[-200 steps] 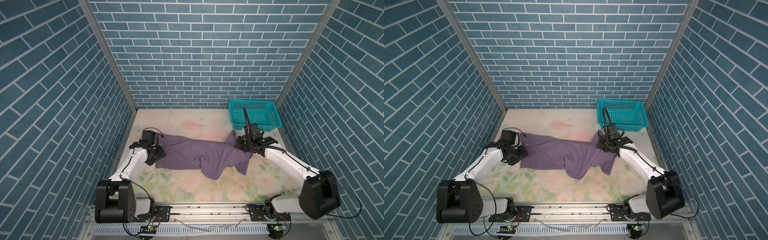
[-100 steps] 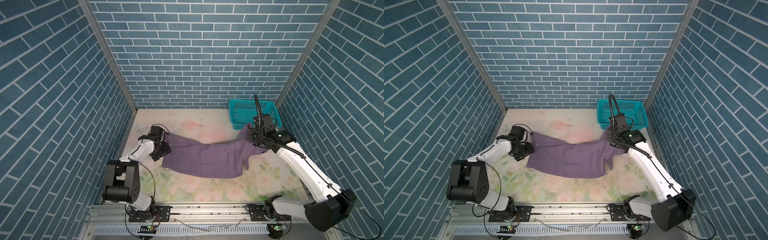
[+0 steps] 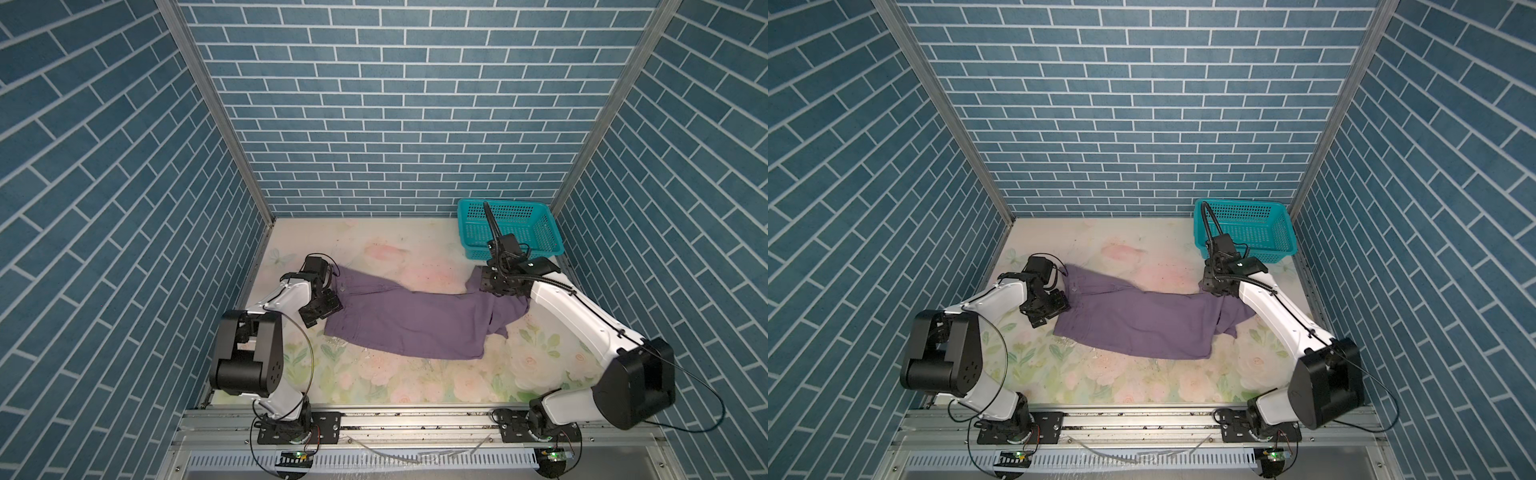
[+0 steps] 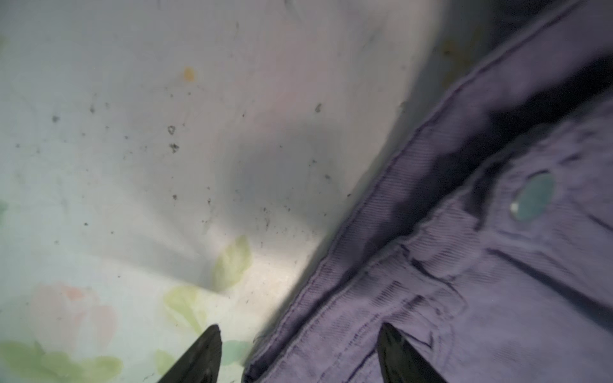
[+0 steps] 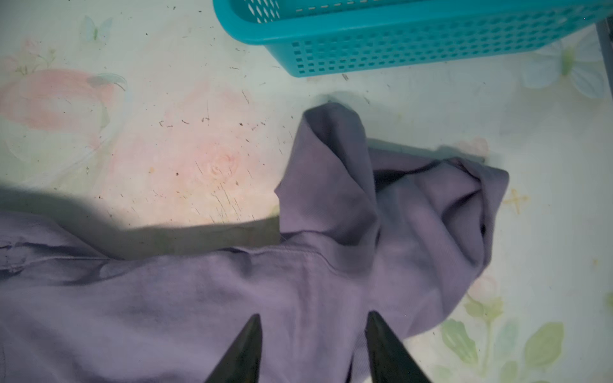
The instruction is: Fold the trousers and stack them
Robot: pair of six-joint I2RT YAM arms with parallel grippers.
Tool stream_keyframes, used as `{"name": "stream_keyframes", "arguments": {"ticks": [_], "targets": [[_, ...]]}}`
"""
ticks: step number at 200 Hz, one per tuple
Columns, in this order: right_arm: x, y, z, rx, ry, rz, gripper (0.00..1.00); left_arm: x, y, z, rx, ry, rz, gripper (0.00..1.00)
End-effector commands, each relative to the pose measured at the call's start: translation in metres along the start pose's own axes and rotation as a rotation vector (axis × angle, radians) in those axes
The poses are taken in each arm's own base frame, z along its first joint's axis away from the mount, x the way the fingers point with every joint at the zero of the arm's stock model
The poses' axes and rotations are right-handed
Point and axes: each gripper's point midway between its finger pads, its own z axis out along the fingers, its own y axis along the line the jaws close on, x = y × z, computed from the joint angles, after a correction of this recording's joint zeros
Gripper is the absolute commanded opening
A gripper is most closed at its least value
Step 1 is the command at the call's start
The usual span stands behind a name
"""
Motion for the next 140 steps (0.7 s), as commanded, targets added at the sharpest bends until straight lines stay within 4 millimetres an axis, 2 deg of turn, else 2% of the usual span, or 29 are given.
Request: {"name": "stream_keyframes", "arguments": {"ticks": [1, 17, 31, 45, 50, 59, 66, 75, 82, 86, 115, 140], "targets": [[0.048, -0.029, 0.006, 0.030, 0.103, 0.099, 0.49, 0.010, 0.011, 0.013, -0.052, 0.040, 0.012, 0.76], [0.065, -0.035, 0.013, -0.002, 0.140, 0.158, 0.48, 0.012, 0.009, 0.020, -0.040, 0.049, 0.005, 0.75], [0.071, -0.037, 0.015, -0.011, 0.156, 0.179, 0.48, 0.015, 0.007, 0.026, -0.024, 0.059, -0.005, 0.72], [0.073, -0.037, 0.018, -0.015, 0.169, 0.179, 0.47, 0.017, 0.004, 0.031, -0.016, 0.069, -0.010, 0.60], [0.073, -0.037, 0.018, -0.013, 0.169, 0.177, 0.46, 0.018, 0.004, 0.033, -0.014, 0.073, -0.013, 0.51], [0.074, -0.038, 0.019, -0.012, 0.179, 0.177, 0.40, 0.018, 0.003, 0.034, -0.009, 0.076, -0.022, 0.32], [0.074, -0.037, 0.020, -0.017, 0.189, 0.182, 0.29, 0.017, 0.002, 0.034, -0.005, 0.074, -0.027, 0.20], [0.076, -0.035, 0.022, -0.029, 0.202, 0.190, 0.08, 0.015, 0.001, 0.032, -0.004, 0.068, -0.031, 0.09], [0.077, -0.032, 0.023, -0.049, 0.209, 0.198, 0.00, 0.013, 0.001, 0.030, -0.005, 0.065, -0.031, 0.03], [0.078, -0.030, 0.025, -0.062, 0.213, 0.205, 0.00, 0.010, -0.001, 0.027, 0.000, 0.060, -0.031, 0.00], [0.082, -0.014, 0.035, -0.146, 0.240, 0.243, 0.00, -0.018, 0.001, -0.003, 0.009, 0.016, -0.066, 0.00], [0.082, -0.010, 0.048, -0.154, 0.249, 0.260, 0.00, -0.045, 0.030, -0.042, -0.002, -0.089, -0.161, 0.00]]}}
